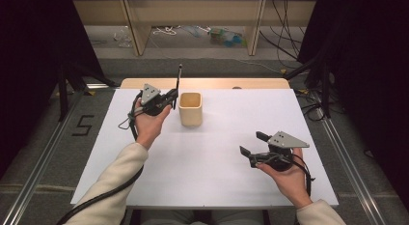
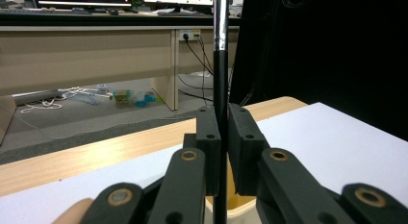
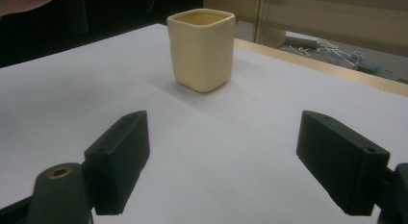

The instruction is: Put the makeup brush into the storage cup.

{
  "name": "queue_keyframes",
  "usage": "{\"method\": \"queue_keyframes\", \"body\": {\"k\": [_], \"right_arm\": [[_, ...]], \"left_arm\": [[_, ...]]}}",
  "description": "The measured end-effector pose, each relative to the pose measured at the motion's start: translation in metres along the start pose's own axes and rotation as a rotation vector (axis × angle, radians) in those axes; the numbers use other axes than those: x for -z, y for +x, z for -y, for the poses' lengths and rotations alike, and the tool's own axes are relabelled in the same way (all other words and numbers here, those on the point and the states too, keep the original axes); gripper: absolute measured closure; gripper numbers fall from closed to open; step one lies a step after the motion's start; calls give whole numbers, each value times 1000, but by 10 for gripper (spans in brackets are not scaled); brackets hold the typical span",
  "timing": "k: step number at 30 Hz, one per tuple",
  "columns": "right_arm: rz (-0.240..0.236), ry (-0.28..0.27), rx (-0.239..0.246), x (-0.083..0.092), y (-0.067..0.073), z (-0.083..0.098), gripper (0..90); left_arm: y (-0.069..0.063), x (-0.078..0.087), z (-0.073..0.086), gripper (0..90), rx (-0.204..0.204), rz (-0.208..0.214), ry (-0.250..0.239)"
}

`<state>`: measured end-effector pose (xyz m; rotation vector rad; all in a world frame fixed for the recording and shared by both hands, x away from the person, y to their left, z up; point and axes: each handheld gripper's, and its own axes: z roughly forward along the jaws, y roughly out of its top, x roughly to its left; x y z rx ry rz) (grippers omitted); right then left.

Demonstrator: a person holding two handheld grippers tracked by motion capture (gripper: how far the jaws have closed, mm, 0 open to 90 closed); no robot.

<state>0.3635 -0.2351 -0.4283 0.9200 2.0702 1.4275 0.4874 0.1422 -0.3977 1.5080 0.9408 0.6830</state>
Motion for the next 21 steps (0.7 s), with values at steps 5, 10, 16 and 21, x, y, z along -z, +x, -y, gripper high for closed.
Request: {"method": "queue_keyframes", "body": {"k": [5, 10, 16, 21], "right_arm": [[-2, 3, -4, 0, 0, 0, 201], [0, 0, 1, 0, 0, 0, 201], [-1, 1, 0, 0, 0, 0, 201], [-1, -1, 1, 0, 0, 0, 201]], "left_arm": [[-1, -1, -2, 837, 0, 4, -7], [-1, -2, -4, 837, -7, 4, -9], [-2, -3, -5, 837, -5, 6, -15], [-2, -4, -8, 837, -12, 10, -20]]}}
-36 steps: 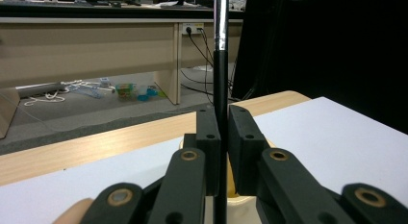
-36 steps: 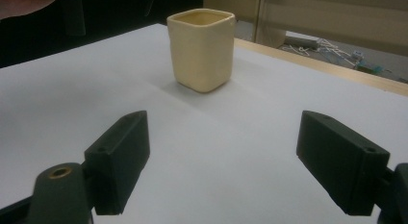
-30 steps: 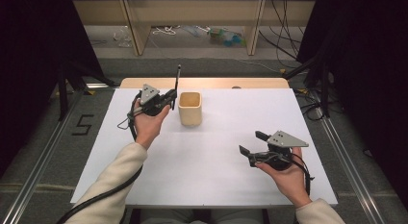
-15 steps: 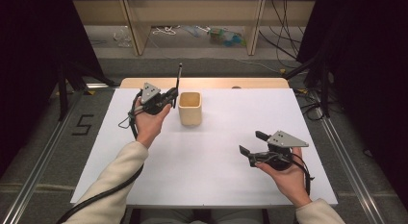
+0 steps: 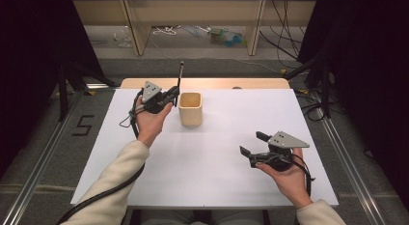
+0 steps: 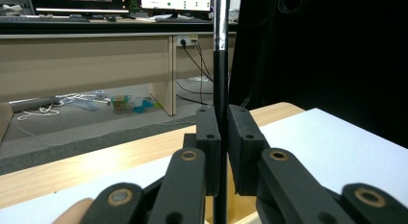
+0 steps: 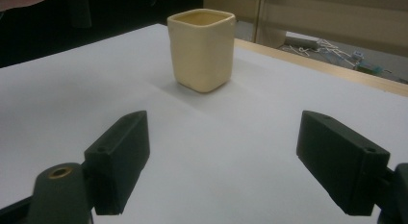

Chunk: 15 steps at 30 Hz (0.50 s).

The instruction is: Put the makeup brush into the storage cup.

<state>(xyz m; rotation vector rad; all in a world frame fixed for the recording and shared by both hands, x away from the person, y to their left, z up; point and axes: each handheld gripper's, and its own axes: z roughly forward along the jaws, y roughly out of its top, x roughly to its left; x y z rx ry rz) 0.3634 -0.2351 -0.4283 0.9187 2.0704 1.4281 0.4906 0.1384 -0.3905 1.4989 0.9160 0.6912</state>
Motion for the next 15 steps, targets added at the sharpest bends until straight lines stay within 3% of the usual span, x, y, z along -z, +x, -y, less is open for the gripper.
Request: {"method": "queue_keyframes", "body": {"k": [2, 3, 15], "right_arm": [[5, 19, 2, 1, 0, 0, 201], [0, 0, 0, 0, 0, 0, 201], [-6, 10, -15, 1, 1, 0, 201]], "left_arm": [[-1, -1, -1, 837, 5, 2, -4], [-1, -1, -1, 837, 4, 2, -4], [-2, -3, -4, 837, 2, 5, -11]]}}
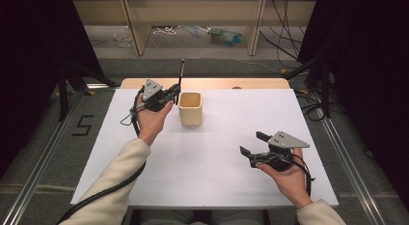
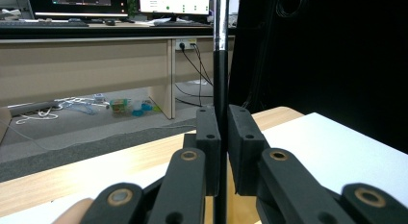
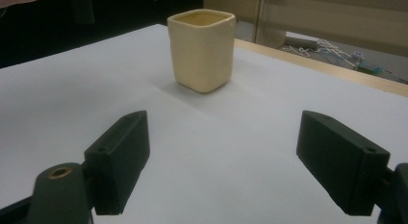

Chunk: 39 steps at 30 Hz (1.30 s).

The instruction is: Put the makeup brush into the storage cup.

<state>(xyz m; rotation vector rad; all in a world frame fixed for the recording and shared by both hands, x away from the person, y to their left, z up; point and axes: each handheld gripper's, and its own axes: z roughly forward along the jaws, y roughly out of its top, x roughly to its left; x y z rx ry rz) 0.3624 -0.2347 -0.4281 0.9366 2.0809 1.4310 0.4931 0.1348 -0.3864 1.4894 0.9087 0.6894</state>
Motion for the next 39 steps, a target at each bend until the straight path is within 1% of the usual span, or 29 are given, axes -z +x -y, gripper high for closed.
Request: {"method": "queue_keyframes", "body": {"k": [1, 2, 3, 4, 9, 10, 13, 15, 16, 17, 19, 23, 24, 26, 29, 32, 36, 37, 39], "right_arm": [[0, 0, 0, 0, 0, 0, 201], [5, -11, 15, -1, -1, 0, 201], [6, -10, 15, -1, -1, 0, 201], [0, 0, 0, 0, 0, 0, 202], [-2, 4, 0, 0, 0, 0, 202], [-3, 3, 0, 0, 0, 0, 201], [-3, 3, -1, 0, 0, 0, 202], [2, 12, -3, 1, 0, 0, 201], [2, -3, -5, 0, 0, 0, 202], [-3, 4, -6, 0, 0, 0, 201], [1, -5, -6, -1, 0, 0, 201], [0, -4, -7, -1, 0, 0, 201], [-2, 4, -6, 0, 0, 0, 202], [-3, 3, -6, 0, 0, 0, 202], [0, -8, -7, -1, 0, 1, 202], [-3, -2, -7, 0, -1, 0, 202], [0, -9, -8, -1, -1, 1, 202], [8, -20, 8, -1, -2, 1, 202], [1, -7, -8, -1, -1, 1, 202]], "left_arm": [[0, 0, 0, 837, 1, 0, 0], [0, -1, 0, 837, 1, 1, 0], [0, -1, 0, 838, -2, 1, 0], [-1, -1, 0, 837, 2, 3, -3], [-1, -3, -1, 837, 2, 2, -2], [-1, -3, -1, 837, -3, 3, -3], [-2, -4, -1, 837, 1, 6, -6], [-2, -5, -2, 837, -2, 2, -5], [-2, -5, -2, 837, -2, 3, -4], [-2, -6, -2, 837, 1, 3, -4], [-2, -6, -2, 837, 1, 3, -6], [-3, -8, -2, 838, 0, 5, -7], [-3, -8, -3, 837, -1, 5, -7], [-4, -9, -3, 837, 4, 7, -9], [-4, -10, -3, 837, 2, 8, -7], [-5, -11, -4, 837, -3, 11, -7], [-6, -13, -4, 837, -1, 14, -8], [-6, -13, -5, 837, 0, 14, -9], [-6, -14, -5, 837, -5, 15, -10]]}}
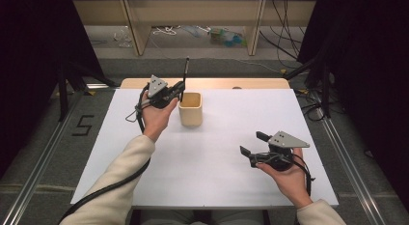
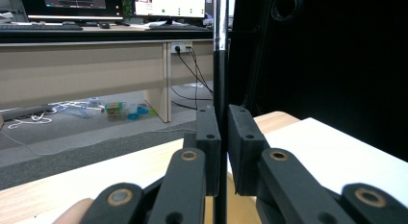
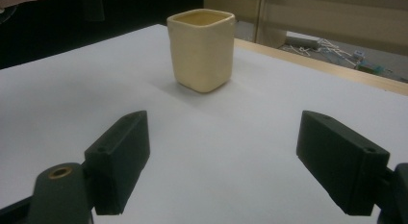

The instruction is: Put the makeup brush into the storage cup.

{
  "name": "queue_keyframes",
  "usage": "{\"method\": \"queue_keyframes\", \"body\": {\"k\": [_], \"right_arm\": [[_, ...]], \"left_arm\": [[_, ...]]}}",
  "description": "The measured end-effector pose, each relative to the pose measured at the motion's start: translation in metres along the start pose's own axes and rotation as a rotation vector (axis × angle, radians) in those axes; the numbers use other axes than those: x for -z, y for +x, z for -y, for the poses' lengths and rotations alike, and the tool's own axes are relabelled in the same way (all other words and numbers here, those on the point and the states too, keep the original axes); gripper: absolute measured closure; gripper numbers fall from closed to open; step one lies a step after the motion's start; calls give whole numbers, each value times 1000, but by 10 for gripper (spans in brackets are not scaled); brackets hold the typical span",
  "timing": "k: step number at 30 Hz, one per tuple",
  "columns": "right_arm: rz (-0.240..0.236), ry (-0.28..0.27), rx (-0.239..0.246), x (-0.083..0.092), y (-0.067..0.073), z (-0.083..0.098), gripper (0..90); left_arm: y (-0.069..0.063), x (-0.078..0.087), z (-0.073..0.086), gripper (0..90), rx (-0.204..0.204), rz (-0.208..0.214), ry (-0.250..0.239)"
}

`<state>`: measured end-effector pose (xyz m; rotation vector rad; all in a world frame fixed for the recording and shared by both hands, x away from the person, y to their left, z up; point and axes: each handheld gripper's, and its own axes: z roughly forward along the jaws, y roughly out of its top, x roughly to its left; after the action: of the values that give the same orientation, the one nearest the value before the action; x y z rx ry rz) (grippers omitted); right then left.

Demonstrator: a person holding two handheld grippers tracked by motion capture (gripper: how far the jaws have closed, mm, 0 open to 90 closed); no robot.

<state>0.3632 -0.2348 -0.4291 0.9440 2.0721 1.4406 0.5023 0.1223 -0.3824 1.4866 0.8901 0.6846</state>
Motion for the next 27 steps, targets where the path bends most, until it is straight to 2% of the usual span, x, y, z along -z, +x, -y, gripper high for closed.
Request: {"method": "queue_keyframes", "body": {"k": [4, 27], "right_arm": [[7, -13, 14, 0, -1, 0, 202], [6, -14, 13, 0, -1, 0, 202]], "left_arm": [[-1, -1, -1, 837, 0, 0, -1], [-3, -8, -3, 837, 13, 13, -12]]}}
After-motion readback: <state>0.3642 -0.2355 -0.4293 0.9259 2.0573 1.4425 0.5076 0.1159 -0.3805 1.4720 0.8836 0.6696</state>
